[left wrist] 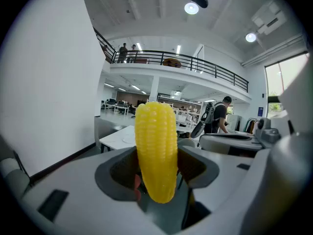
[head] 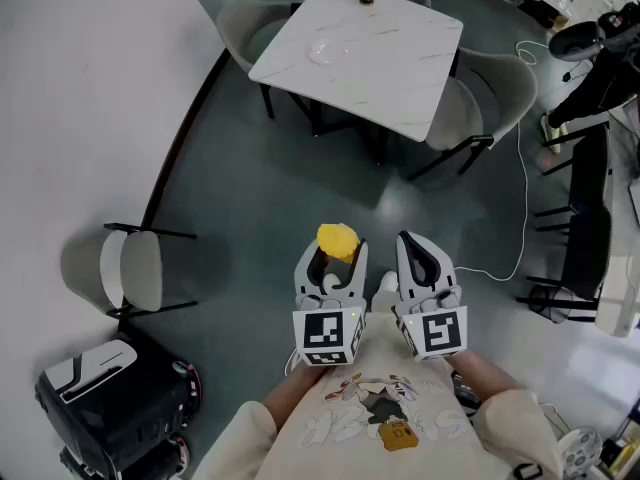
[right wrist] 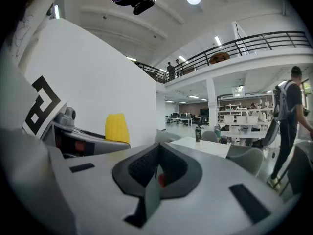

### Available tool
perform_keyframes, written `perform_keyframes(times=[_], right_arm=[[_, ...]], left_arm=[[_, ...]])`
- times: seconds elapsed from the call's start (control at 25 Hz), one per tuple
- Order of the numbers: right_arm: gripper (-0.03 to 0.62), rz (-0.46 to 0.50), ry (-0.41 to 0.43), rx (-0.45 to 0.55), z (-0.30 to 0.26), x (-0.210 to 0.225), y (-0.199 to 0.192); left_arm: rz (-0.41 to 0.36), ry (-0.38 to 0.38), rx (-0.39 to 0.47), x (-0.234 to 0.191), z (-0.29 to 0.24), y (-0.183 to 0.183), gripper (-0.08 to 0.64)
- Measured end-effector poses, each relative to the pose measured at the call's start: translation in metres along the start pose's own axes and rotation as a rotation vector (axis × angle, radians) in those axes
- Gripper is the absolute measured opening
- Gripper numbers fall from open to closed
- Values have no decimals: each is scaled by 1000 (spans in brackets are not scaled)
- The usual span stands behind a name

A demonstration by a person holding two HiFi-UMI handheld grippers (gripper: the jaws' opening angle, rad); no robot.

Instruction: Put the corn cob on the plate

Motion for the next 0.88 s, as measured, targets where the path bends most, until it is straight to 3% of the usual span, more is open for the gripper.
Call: perform_keyframes(times=[0.12,0.36,0.88], right_arm=[[-3,29,-24,-23,16,1,7],[-3,-6,-25,-43,16,-2,1],[-3,-55,-24,-34,-13,-60,-4]], left_arm=[[4,-42,-16,14,5,0,255],[6,-45,-7,13,9,-1,255],[29,-63,-2,-47,23,-1,255]])
Point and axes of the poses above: the fingertips, and each gripper's own axes: z backward along the fingers, x to its right, y out of its top, the point moved 4 cm from there along z, backward along the fingers, and after that the axes turned 2 degrees about x, right-handed, at the moved point
